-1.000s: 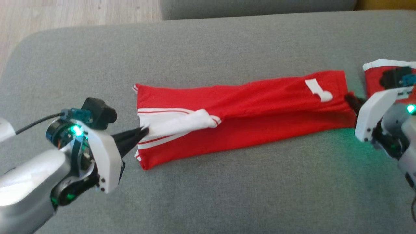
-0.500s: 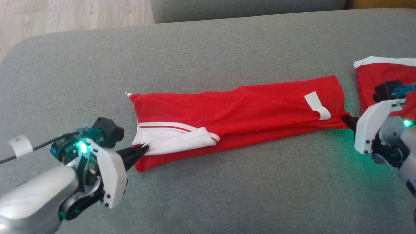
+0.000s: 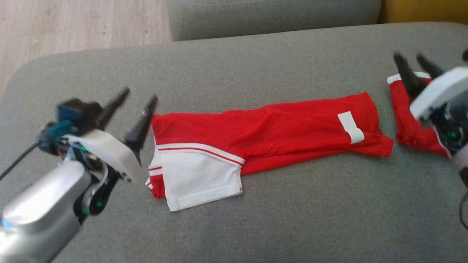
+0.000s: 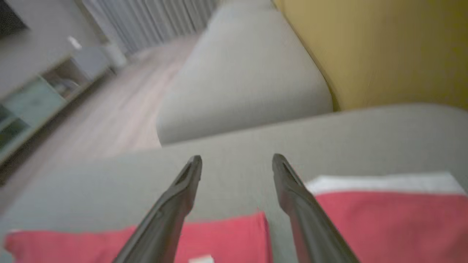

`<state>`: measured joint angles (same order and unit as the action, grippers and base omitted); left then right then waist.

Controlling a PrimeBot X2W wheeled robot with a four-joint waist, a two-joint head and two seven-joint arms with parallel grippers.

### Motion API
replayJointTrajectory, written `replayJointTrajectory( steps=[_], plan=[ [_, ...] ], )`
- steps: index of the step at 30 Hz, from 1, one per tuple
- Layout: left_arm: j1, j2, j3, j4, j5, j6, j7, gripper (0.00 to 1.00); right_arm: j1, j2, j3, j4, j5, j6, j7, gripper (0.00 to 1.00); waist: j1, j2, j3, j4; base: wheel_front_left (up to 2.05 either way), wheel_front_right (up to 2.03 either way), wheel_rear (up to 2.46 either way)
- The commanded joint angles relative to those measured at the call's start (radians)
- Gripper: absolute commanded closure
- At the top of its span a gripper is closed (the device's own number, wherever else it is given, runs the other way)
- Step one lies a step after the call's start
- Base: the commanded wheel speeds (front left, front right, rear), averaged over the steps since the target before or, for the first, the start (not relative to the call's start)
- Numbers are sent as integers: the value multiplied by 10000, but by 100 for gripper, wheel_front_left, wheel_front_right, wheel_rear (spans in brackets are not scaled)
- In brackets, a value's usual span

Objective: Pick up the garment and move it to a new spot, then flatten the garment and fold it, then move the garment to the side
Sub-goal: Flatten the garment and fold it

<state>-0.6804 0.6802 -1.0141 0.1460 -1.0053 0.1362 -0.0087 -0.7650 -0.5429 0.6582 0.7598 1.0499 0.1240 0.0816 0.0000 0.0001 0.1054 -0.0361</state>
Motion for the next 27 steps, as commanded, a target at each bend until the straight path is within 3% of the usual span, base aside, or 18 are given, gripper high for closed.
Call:
replayJointTrajectory(
  steps=[1,6,10,13,17,18,22,27],
  plan=[
    [-268,223,854,-184,-90,265,-602,0,-197,94,-137,-486,43,67,-648,0,0,-1,-140,8,0,0,0],
    [276,-196,2134,-308,-145,1383,-2315,0,-107,784,-810,-918,-673,67,-3003,0,0,-1,-334,66,0,0,0],
    [1179,-924,3531,-737,701,2310,-2519,0,535,1702,-1572,-1245,-1878,67,-3413,0,0,-1,-448,193,0,0,0],
    [2480,-1776,4686,-1062,1632,2470,-2525,0,1620,2754,-3171,-2051,-3237,67,-3427,0,0,-1,-491,286,0,0,0],
    [4235,-3058,6097,-1157,2741,2068,-2528,0,3662,4386,-4732,-3255,-5440,67,-3430,0,0,-1,-503,419,0,0,0],
    [4235,-3058,6097,-1157,2741,2068,-2528,0,3662,4386,-4732,-3255,-5440,67,-3430,0,0,-1,-503,419,0,0,0],
    [5504,-4103,7137,-884,3860,1259,-2528,0,5272,4895,-5160,-4184,-6700,67,-3431,0,0,-1,-429,480,0,0,0],
    [6273,-5133,8032,-417,4863,197,-2529,0,6210,4922,-4693,-4595,-6671,67,-3432,0,0,-1,-307,535,0,0,0]
  ],
)
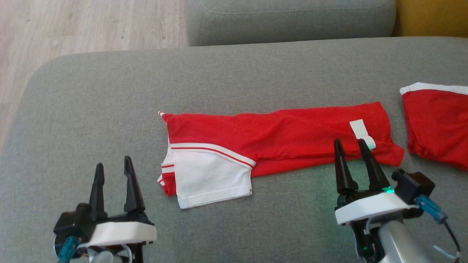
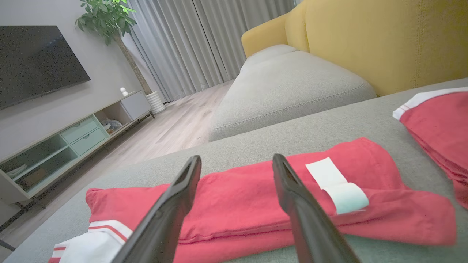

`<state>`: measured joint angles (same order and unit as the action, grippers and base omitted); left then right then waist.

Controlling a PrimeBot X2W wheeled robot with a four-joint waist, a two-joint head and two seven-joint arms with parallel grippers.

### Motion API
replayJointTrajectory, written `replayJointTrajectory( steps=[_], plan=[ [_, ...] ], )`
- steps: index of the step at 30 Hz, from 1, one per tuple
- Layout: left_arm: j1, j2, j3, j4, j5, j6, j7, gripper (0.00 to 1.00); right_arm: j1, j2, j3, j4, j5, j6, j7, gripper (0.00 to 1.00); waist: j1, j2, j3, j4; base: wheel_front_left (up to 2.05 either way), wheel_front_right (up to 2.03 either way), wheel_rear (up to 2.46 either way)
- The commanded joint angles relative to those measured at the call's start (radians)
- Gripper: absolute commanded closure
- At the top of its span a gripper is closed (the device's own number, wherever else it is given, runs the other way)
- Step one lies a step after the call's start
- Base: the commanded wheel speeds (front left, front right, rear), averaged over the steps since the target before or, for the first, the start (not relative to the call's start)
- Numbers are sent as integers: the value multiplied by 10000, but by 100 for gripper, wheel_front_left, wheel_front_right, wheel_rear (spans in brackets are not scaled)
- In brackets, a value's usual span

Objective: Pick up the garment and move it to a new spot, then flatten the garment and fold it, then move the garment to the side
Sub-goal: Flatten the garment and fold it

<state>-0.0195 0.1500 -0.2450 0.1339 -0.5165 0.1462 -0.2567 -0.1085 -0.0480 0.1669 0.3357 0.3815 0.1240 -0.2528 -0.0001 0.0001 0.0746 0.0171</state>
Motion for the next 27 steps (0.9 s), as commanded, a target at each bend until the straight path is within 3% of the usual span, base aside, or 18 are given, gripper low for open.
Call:
replayJointTrajectory(
  steps=[1,4,8,16,25,26,27],
  plan=[
    [-305,14,508,-235,123,-74,-50,0,-312,-26,205,-389,-10,67,-88,0,1,-1,44,18,0,0,0],
    [-366,-312,891,-25,538,-582,-50,0,-433,-25,-46,-414,-242,67,-88,0,1,-1,192,72,0,0,0],
    [-672,-560,1167,227,1005,-1106,-50,0,-928,-24,-1241,166,-753,67,-89,0,1,-1,467,166,0,0,0],
    [-1207,-892,1530,554,1562,-1711,-51,0,-2870,-23,-4101,3830,-2453,67,78,0,1,-1,1236,412,0,0,0],
    [-1546,-980,1725,739,1793,-1947,-51,0,-4199,-23,-4946,6727,-3471,67,188,0,1,-1,1651,498,0,0,0],
    [-1579,-983,1740,765,1807,-1955,-51,0,-4318,-23,-4875,6985,-3449,67,170,62,1,-1,1646,486,0,0,0],
    [-1604,-986,1759,786,1819,-1958,-51,0,-4413,-23,-4802,7179,-3457,67,137,100,1,-1,1629,460,0,0,0]
  ],
)
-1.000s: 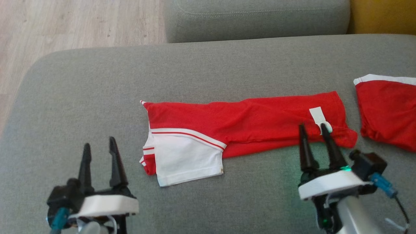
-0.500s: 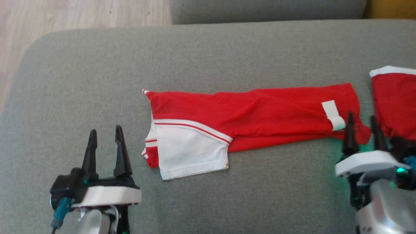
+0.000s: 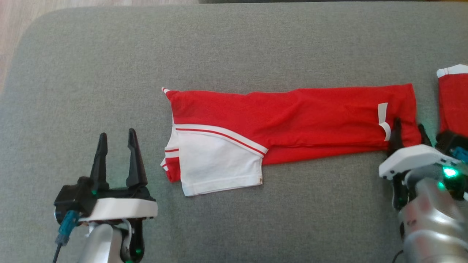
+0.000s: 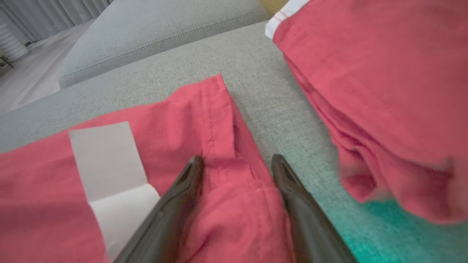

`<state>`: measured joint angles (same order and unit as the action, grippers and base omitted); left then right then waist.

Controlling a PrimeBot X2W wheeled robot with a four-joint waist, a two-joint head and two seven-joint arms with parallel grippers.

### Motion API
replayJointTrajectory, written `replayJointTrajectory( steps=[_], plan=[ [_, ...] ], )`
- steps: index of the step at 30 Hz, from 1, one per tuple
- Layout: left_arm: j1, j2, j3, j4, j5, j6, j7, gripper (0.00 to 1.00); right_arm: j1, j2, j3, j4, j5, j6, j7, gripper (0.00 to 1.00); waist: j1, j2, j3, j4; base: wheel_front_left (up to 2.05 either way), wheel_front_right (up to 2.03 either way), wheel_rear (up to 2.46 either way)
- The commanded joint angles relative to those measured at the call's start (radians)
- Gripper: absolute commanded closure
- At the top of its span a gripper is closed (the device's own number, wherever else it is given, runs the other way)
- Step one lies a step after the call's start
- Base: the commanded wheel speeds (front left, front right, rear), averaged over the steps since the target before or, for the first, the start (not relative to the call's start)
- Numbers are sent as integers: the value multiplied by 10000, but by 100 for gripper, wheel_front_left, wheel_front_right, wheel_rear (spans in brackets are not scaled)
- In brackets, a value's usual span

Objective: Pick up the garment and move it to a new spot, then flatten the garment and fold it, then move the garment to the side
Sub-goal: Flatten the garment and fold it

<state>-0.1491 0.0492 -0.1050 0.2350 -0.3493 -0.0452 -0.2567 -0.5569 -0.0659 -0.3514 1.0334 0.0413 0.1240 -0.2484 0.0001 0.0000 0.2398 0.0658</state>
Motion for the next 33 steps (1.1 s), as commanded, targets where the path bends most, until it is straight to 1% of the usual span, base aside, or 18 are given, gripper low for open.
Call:
replayJointTrajectory(
  steps=[1,3,6,7,9,14,16,19,23,24,25,29,33],
  plan=[
    [-323,20,388,-211,157,-47,-51,0,-14,156,431,325,-59,67,50,100,-1,0,-56,-73,0,0,0],
    [-324,17,466,-203,173,-47,-51,0,-130,156,326,315,-120,67,-39,100,-1,0,-119,-188,0,0,0],
    [-286,14,578,-227,184,-66,-51,0,-195,156,-139,-182,-502,67,-103,100,-1,0,-190,-417,0,0,0],
    [-286,14,578,-227,184,-66,-51,0,-195,156,-139,-182,-502,67,-103,100,-1,0,-190,-417,0,0,0],
    [-279,13,577,-221,196,-100,-51,0,-242,113,-595,-710,-814,67,-116,100,-1,0,-238,-531,0,0,0],
    [-318,12,515,-167,131,-119,-51,0,-312,-222,-1594,-1867,-1396,67,-63,100,-1,0,-423,-667,0,0,0],
    [-307,12,462,-137,96,-114,-51,0,-320,-233,-1748,-2206,-1543,67,49,100,-1,0,-523,-671,0,0,0],
    [-247,12,406,-82,58,-97,-51,0,-306,-92,-1588,-2643,-1581,67,199,100,-1,0,-713,-671,0,0,0],
    [-79,11,351,11,40,-99,-51,0,-213,113,-824,-3078,-1234,67,370,100,-1,0,-1114,-612,0,0,0],
    [-27,11,344,24,39,-104,-51,0,-179,135,-551,-3173,-1083,67,418,100,-1,0,-1218,-591,0,0,0],
    [15,11,328,41,34,-112,-51,0,-169,144,-132,-3157,-691,67,463,100,-1,0,-1334,-545,0,0,0],
    [152,11,277,97,33,-119,-51,0,-64,152,2281,-3100,1523,67,584,100,-1,0,-1750,-323,0,0,0],
    [226,11,173,116,45,-124,-51,0,192,154,4843,-3580,3676,67,694,100,-1,0,-2000,-7,0,0,0]
  ],
)
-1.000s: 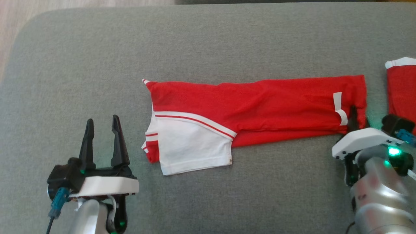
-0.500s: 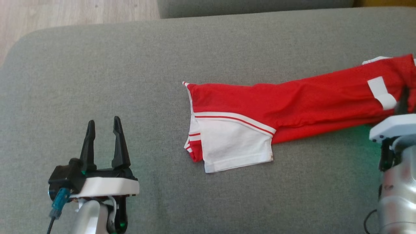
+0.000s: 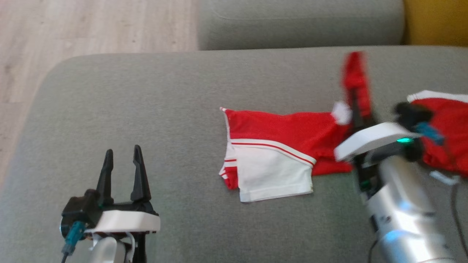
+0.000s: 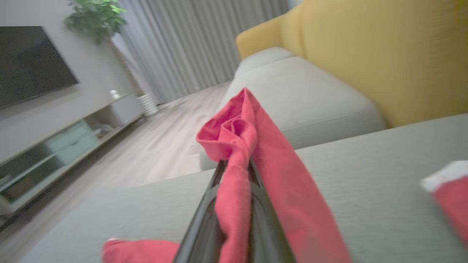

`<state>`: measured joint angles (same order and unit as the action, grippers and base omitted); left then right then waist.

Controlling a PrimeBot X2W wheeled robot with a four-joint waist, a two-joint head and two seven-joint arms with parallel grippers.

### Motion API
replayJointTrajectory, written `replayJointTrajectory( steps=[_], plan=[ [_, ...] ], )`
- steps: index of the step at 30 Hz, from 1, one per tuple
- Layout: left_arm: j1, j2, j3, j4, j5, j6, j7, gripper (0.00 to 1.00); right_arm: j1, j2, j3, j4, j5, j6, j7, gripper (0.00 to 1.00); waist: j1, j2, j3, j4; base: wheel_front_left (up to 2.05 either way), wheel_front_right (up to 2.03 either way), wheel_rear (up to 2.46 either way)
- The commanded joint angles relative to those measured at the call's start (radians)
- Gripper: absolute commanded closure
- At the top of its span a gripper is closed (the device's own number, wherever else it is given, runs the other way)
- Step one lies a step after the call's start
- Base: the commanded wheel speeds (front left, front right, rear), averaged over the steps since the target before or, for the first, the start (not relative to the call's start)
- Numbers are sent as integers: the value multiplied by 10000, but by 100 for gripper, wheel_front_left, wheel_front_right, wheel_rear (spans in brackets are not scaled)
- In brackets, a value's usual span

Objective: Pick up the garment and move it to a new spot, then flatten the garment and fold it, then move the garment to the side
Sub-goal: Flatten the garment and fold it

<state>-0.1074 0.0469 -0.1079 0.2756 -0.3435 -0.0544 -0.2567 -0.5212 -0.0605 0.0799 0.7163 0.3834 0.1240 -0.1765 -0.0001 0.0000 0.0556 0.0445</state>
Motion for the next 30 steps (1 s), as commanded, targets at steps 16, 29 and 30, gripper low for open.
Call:
replayJointTrajectory(
  steps=[16,29,30],
  plan=[
    [-396,34,-455,-168,-98,8,-51,0,-215,102,5927,294,2912,67,-528,100,1,0,147,1736,0,0,0],
    [-521,34,-511,-139,-261,114,-51,0,-589,102,6471,1304,2864,67,-810,42,1,0,510,1727,0,0,0],
    [-514,34,-501,-120,-262,119,-51,0,-545,102,6624,1247,2855,67,-813,0,1,0,487,1685,0,0,0]
  ],
)
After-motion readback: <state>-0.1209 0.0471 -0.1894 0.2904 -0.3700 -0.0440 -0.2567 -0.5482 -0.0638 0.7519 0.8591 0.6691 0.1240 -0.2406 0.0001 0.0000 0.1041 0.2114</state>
